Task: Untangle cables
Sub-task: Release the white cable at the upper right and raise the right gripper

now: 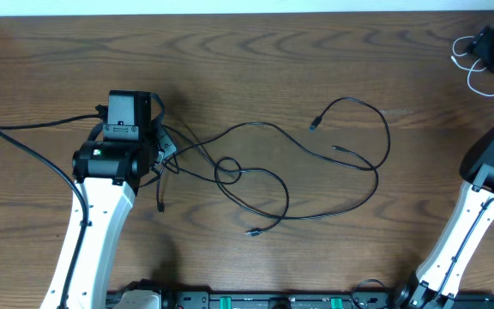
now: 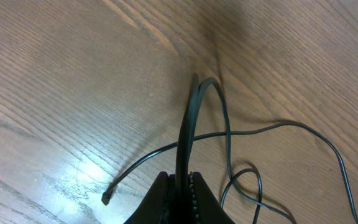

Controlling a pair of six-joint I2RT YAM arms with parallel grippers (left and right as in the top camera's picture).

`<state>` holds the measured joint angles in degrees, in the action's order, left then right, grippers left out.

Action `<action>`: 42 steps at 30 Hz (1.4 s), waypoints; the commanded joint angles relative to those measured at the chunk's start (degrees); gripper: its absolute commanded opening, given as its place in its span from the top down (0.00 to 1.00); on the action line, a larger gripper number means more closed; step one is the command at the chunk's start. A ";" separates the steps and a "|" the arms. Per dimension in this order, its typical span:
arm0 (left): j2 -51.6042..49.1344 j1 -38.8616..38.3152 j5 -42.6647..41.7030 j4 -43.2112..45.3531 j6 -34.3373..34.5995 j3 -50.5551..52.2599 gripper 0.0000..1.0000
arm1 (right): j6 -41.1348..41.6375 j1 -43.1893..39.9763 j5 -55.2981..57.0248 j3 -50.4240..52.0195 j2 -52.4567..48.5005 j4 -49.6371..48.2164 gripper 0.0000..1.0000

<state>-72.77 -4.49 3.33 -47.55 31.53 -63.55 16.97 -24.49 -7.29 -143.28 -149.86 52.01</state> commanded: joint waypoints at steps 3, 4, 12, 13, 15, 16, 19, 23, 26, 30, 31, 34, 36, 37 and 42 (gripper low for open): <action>-0.22 0.28 0.33 0.07 0.28 -0.44 0.92 | 0.39 2.10 -0.17 7.56 0.90 -14.21 0.29; -0.22 0.28 0.33 0.07 0.28 -0.44 0.92 | 0.90 2.45 -0.09 7.93 0.90 -16.26 0.36; -0.22 0.28 0.33 0.07 0.31 -0.44 0.92 | 11.47 3.56 -0.15 6.38 1.03 -31.89 0.99; -0.22 0.28 0.33 0.07 0.31 -0.44 0.92 | 13.14 3.48 -0.13 5.60 1.03 -32.87 0.99; -0.22 0.28 0.33 0.07 0.31 -0.44 0.92 | 15.21 3.37 -0.13 4.09 1.03 -33.81 0.99; -0.22 0.28 0.33 0.07 0.31 -0.44 0.92 | 15.54 3.30 -0.13 3.45 1.03 -34.25 0.99; -0.22 0.28 0.33 0.09 0.31 -0.44 0.92 | 15.80 3.10 0.20 1.38 1.03 -35.15 0.99; -0.22 0.31 0.33 0.26 0.31 -0.44 0.92 | 15.58 2.95 0.46 0.11 1.03 -33.35 0.99; -0.22 0.31 0.33 0.28 0.50 -0.44 0.92 | 13.31 3.19 -1.11 0.11 1.03 -29.24 0.81; -0.22 0.28 0.28 0.26 0.20 -0.44 0.93 | 3.10 3.61 -12.79 -0.37 1.55 -21.53 0.60; -0.15 0.28 -0.28 0.28 0.24 -0.46 0.93 | 0.59 3.76 -16.48 -0.46 1.92 -19.87 0.57; -0.02 0.17 -3.72 2.95 -0.07 -0.59 0.93 | -1.22 4.42 -22.49 -0.46 3.37 -15.56 0.50; 0.13 0.13 -6.93 5.92 -0.26 -0.94 0.93 | -2.97 5.20 -25.53 -0.46 4.52 -13.18 0.47; 0.24 0.13 -8.50 7.48 -0.42 -1.22 0.93 | -3.80 5.60 -26.49 -0.48 5.20 -12.20 0.46; 0.24 0.02 -12.31 12.24 -0.37 -4.20 0.93 | -9.31 8.72 -32.28 -0.46 9.29 -5.46 0.36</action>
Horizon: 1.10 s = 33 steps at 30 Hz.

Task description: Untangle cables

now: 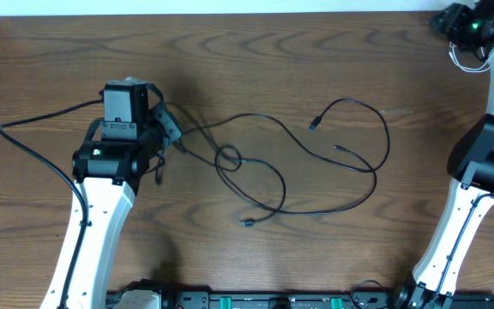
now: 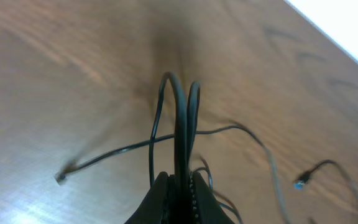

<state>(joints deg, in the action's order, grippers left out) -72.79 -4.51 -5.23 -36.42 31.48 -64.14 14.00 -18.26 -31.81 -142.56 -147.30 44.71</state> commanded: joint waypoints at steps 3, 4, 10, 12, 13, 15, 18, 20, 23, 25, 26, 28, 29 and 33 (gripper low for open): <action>0.26 0.02 -3.76 0.94 -0.35 -6.78 0.93 | -10.03 4.85 -11.15 -1.18 9.38 7.19 0.30; 0.26 0.04 -3.80 0.63 -0.37 -7.93 0.93 | -11.17 5.68 -12.09 -1.18 10.05 8.90 0.30; 0.20 0.04 -6.05 -3.19 -3.48 -13.70 0.92 | -17.75 12.48 -14.80 -1.18 13.55 20.98 0.27; 0.13 0.04 -6.21 -5.40 -4.57 -14.99 0.92 | -19.91 15.04 -16.41 -1.18 13.86 23.98 0.27; 0.13 0.04 -6.21 -6.75 -5.27 -15.45 0.92 | -21.05 16.37 -17.14 -1.18 13.88 25.22 0.27; 0.13 0.04 -6.38 -9.42 -6.82 -16.02 0.92 | -23.06 19.41 -18.91 -1.18 13.90 27.76 0.25; 0.13 0.04 -8.76 -12.35 -10.34 -16.04 0.92 | -25.07 23.65 -19.15 -1.18 13.90 30.49 0.25; 0.13 0.04 -13.25 -13.70 -14.38 -16.04 0.92 | -27.10 26.86 -18.86 -1.07 13.88 31.98 0.23; 0.13 0.07 -22.45 -14.34 -21.97 -16.04 0.92 | -28.72 31.10 -16.65 -0.94 13.88 33.14 0.19; 0.22 0.07 -26.62 -14.32 -24.52 -16.04 0.92 | -28.68 34.21 -13.20 -0.94 13.88 33.53 0.14; 0.26 0.07 -27.21 -14.29 -24.63 -16.06 0.92 | -28.65 35.45 -11.67 -0.94 13.88 33.68 0.13; 0.39 0.22 -27.17 -14.34 -24.61 -16.28 0.92 | -28.65 37.24 -9.84 -0.94 13.88 34.14 0.11; 0.59 0.48 -27.17 -14.32 -24.30 -16.48 0.92 | -28.65 38.25 -8.52 -0.94 13.84 34.38 0.11; 1.18 2.32 -27.12 -14.23 -22.32 -17.79 0.92 | -28.11 39.95 -7.08 -0.79 13.42 34.67 0.11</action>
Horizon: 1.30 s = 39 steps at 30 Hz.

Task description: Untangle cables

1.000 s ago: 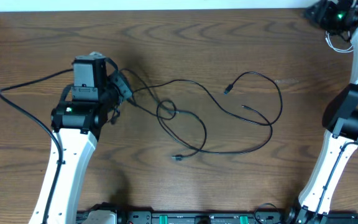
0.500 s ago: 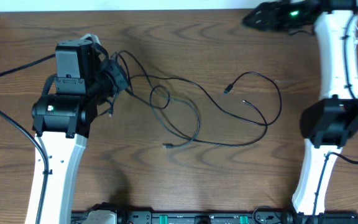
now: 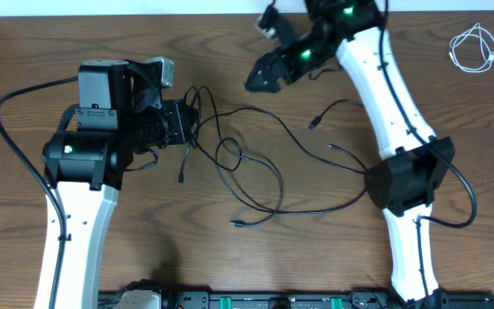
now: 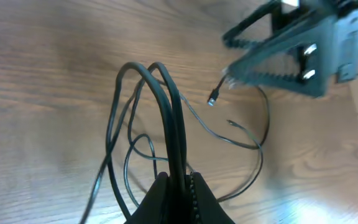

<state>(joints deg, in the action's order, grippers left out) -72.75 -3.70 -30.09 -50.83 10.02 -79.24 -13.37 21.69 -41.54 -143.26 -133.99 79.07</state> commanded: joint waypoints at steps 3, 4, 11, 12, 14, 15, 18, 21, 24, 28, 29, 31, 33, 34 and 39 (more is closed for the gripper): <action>1.73 3.93 -2.25 0.35 3.04 -3.82 0.92 | 1.92 0.15 4.11 0.70 -0.28 -0.07 0.13; 1.90 4.61 -2.27 0.31 3.87 -4.09 0.92 | 2.16 0.15 4.44 1.18 -0.28 -0.37 0.13; 3.63 7.45 -2.43 0.37 7.28 -4.31 0.92 | -3.74 0.59 6.64 8.22 -0.28 -4.02 0.10; 3.87 7.45 -2.51 0.55 7.61 -4.33 0.92 | -4.57 0.83 7.67 9.88 -0.28 -5.20 0.10; 4.35 7.45 -2.49 0.76 7.72 -4.33 0.92 | -5.05 1.25 9.68 12.48 -0.28 -7.28 0.09; 4.52 7.48 -2.47 0.87 7.72 -4.33 0.92 | -5.18 1.51 10.67 14.01 -0.28 -8.50 0.09; 4.85 7.67 -2.47 1.25 8.11 -4.33 0.92 | -7.63 2.32 11.41 19.06 -0.28 -12.02 0.08; 4.81 7.67 -2.47 1.68 8.35 -4.33 0.92 | -9.68 3.21 11.45 23.41 -0.28 -14.64 0.08; 4.76 7.65 -2.47 1.68 8.55 -4.33 0.92 | -9.62 4.52 11.63 28.76 -0.28 -21.16 0.08; 4.66 7.65 -2.45 1.66 9.03 -4.33 0.92 | -9.60 5.70 11.65 33.27 -0.28 -29.18 0.08; 4.66 7.65 -2.45 1.66 9.07 -4.33 0.92 | -9.60 6.03 11.67 34.36 -0.28 -31.54 0.07; 4.66 7.65 -2.45 1.64 9.22 -4.33 0.92 | -9.29 6.51 12.24 36.87 -0.28 -36.89 0.07; 4.63 7.65 -2.36 1.64 9.22 -4.31 0.92 | -8.26 7.02 13.16 38.58 -0.28 -41.66 0.07; 4.63 7.65 -2.25 1.64 9.20 -4.31 0.92 | -7.78 7.28 13.38 39.34 -0.28 -44.02 0.07; 4.61 7.65 -2.25 1.62 9.22 -4.31 0.92 | -7.21 8.39 13.40 42.05 -0.33 -54.53 0.14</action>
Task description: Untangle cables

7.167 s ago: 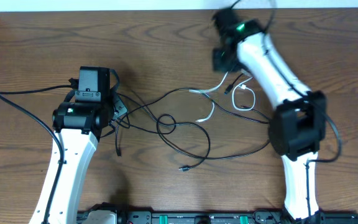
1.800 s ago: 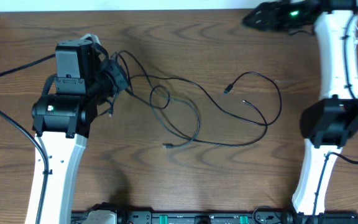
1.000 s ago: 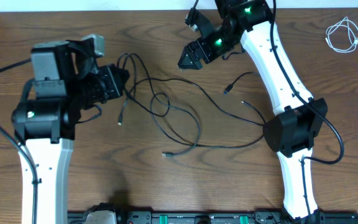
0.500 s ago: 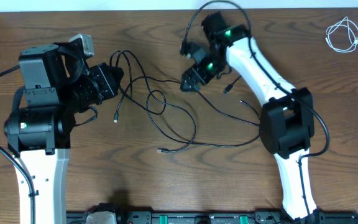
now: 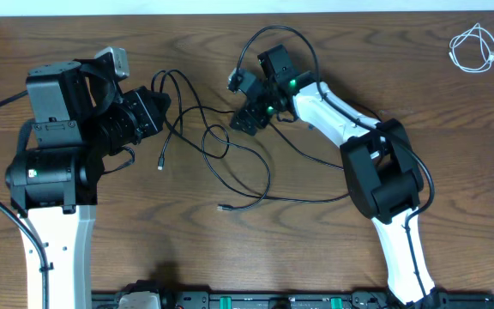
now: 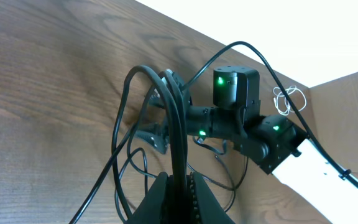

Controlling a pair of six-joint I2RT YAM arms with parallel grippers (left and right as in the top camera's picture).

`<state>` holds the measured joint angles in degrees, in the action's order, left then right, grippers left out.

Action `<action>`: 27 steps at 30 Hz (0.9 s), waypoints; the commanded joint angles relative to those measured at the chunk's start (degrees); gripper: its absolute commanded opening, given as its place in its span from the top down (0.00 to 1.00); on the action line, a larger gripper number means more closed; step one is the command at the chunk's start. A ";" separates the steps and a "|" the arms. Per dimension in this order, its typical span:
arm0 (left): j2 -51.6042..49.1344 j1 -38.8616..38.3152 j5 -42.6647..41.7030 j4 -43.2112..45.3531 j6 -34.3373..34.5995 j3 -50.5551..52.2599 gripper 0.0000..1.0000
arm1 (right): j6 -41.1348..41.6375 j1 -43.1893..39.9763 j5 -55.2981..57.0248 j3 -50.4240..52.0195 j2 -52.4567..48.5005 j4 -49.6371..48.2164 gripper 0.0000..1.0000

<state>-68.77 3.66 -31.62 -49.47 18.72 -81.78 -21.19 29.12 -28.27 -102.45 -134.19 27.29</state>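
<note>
A thin black cable point(image 5: 269, 178) lies in tangled loops across the middle of the table. My left gripper point(image 5: 151, 112) is shut on a bunch of its loops point(image 6: 178, 124), held up off the wood; in the left wrist view the jaws point(image 6: 179, 193) are closed tight on the strands. My right gripper point(image 5: 240, 101) has reached in from the right. It stands open right at the raised loops, its fingers point(image 6: 154, 134) spread on either side of them. One plug end point(image 5: 223, 209) lies free on the table, and another point(image 5: 161, 162) hangs below my left gripper.
A coiled white cable point(image 5: 474, 47) lies at the far right corner, also seen as a white cable point(image 6: 286, 98) in the left wrist view. A cardboard box edge point(image 6: 353, 124) stands beyond the table on that side. The right arm's white forearm point(image 5: 337, 107) stretches over the table's upper middle.
My right gripper has moved from the upper centre down and left to the loops that my left gripper holds. My left gripper has lifted and tilted, and the tangle has shifted left.
My left gripper was shut on black cable low over the table's left, and my right gripper was at the far right corner with the white cable. The white coil was then left lying there and my right gripper came open to the centre. Now it is at the lifted loops.
</note>
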 commanded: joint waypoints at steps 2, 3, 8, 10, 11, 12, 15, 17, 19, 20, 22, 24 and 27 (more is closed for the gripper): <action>0.61 0.28 -0.72 0.26 0.52 -1.77 0.92 | 1.07 1.73 1.51 2.08 -0.13 -7.04 0.27; 0.61 0.28 -0.72 0.26 0.50 -1.77 0.92 | 2.01 1.88 2.84 2.08 -0.13 -7.45 0.33; 0.61 0.28 0.33 0.17 0.48 -1.77 0.92 | 10.05 1.33 9.01 2.03 0.48 -7.19 0.95; 0.61 0.28 1.75 0.02 0.50 -1.75 0.92 | 12.70 0.28 9.31 2.01 1.81 -5.86 0.99; 0.55 0.28 2.45 -0.02 0.50 -1.70 0.92 | 14.25 -0.46 9.31 1.99 2.95 -4.83 0.99; 0.42 0.28 3.30 -0.22 0.50 -1.70 0.92 | 15.67 -1.31 9.29 1.99 4.59 -3.48 0.99; -0.17 0.28 6.60 -1.11 0.50 -1.66 0.92 | 16.94 -3.61 9.29 1.99 9.79 0.07 0.99; -0.72 0.28 8.74 -1.75 0.50 -1.38 0.92 | 16.94 -5.14 9.31 1.99 14.32 2.40 0.99; -1.44 0.28 10.49 -2.03 0.48 -0.87 0.92 | 17.00 -6.43 9.31 1.99 18.29 3.96 0.99; -1.99 0.28 11.37 -2.32 0.50 -0.61 0.92 | 17.38 -7.17 9.35 1.99 20.46 4.68 0.99; -3.17 0.28 11.80 -2.64 0.48 -0.15 0.92 | 17.97 -8.50 9.44 1.99 24.37 5.64 0.99; -4.61 0.28 11.80 -3.28 0.48 0.04 0.92 | 17.99 -9.86 10.38 1.97 28.24 6.23 0.99; -7.19 0.28 11.80 -4.52 0.46 0.07 0.92 | 19.98 -12.09 14.21 1.95 33.86 6.34 0.99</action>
<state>-73.47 3.66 -21.28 -53.06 19.33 -81.78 -4.12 18.68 -17.63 -99.90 -104.90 33.21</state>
